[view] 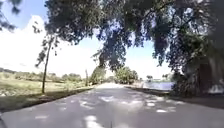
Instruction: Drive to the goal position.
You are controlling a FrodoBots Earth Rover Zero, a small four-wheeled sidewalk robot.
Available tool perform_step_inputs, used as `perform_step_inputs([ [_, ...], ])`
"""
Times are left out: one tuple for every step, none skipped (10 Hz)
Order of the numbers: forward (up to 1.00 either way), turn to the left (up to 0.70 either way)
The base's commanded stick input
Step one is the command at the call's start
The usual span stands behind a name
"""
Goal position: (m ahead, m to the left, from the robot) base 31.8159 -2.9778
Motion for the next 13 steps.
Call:
perform_step_inputs([
  [0.85, 0.00],
  [0.85, 0.00],
  [0.85, 0.00],
  [0.85, 0.00],
  [0.85, 0.00],
  [0.85, 0.00],
  [0.85, 0.00],
  [0.85, 0.00],
  [0.85, 0.00],
  [0.85, 0.00],
  [0.85, 0.00],
  [0.85, 0.00],
  [0.85, 0.00],
])
